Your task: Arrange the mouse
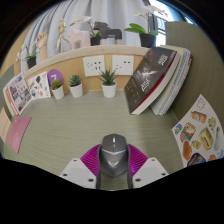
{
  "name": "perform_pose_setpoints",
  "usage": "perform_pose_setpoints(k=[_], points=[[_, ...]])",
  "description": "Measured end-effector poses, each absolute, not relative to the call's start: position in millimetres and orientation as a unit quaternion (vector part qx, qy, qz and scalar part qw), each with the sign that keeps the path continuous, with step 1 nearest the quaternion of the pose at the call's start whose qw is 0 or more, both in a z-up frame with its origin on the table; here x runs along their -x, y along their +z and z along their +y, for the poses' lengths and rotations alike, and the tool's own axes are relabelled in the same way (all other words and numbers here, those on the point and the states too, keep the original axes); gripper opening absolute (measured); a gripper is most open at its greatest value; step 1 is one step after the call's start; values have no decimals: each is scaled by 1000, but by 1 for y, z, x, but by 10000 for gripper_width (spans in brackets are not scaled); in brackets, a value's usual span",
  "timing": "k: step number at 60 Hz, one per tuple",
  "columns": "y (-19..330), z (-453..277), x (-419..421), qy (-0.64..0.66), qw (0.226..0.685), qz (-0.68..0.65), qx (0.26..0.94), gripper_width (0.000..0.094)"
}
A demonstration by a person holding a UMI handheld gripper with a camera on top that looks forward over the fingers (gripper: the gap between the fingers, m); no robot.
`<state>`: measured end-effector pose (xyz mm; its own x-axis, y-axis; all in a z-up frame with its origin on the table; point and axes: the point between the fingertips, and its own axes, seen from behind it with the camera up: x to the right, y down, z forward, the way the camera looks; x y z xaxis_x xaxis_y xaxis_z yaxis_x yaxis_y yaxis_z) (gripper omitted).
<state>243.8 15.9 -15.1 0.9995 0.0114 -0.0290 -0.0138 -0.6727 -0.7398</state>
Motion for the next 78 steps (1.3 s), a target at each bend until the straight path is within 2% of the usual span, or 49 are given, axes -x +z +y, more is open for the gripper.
perform_pose_setpoints(k=[2,3,13,17,22,36,40,45,49,54,62,71,78], points=[[-16,16,-243,13,399,5,917,357],[-15,16,-244,13,397,7,918,321],[-13,16,-242,-7,369,43,929,319],[7,20,-237,-27,379,53,923,319],[62,26,-220,-50,412,62,908,321],[259,47,-88,-33,532,55,844,320],[294,50,-35,-20,555,36,831,319],[315,55,32,4,566,15,825,319],[309,59,85,20,560,-3,828,319],[277,62,152,46,539,-22,841,318],[186,61,231,60,481,-44,874,317],[72,44,270,57,396,-49,915,317],[19,31,273,39,361,-52,930,317]])
